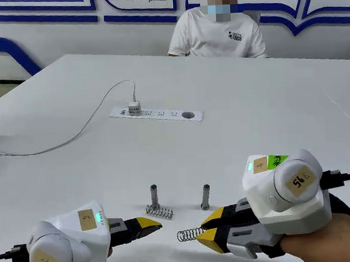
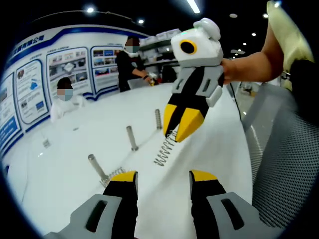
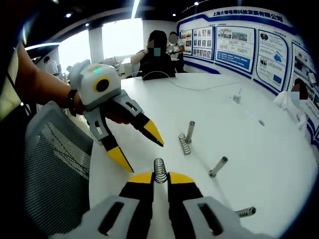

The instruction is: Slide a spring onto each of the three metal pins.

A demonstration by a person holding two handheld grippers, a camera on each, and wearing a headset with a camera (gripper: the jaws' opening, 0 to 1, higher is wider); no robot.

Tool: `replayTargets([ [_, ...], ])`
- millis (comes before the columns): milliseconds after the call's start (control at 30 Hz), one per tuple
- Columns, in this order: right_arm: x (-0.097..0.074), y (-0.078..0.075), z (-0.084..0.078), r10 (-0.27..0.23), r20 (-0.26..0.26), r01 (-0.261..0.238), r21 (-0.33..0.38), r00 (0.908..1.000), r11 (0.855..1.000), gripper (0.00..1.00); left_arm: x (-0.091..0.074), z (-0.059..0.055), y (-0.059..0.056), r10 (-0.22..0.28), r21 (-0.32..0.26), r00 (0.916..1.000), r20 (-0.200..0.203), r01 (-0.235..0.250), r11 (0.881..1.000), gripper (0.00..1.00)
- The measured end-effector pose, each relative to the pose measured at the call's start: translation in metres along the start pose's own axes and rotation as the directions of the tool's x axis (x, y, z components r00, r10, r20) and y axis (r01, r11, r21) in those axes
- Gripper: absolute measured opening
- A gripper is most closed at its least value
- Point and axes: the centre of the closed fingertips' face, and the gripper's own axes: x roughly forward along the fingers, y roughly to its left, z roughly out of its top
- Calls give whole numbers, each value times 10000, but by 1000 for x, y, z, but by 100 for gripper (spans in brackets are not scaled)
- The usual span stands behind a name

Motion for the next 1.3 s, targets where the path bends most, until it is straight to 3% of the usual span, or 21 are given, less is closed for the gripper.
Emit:
replayTargets([
  [200,2,11,3,327,-149,-326,35,9994,9995,12,4,2,-6,-213,583,9998,-10,214,9981,31],
  [433,2,16,3,455,-276,-454,39,9986,9990,12,6,2,-10,-334,847,9994,11,331,9959,23],
  [700,1,19,13,493,-18,-493,-1,9988,9988,12,5,2,-9,-221,1027,9997,42,216,9945,12],
  [1300,2,18,34,253,743,-234,-273,9969,9994,12,10,9,-15,-425,746,9989,212,408,9964,11],
])
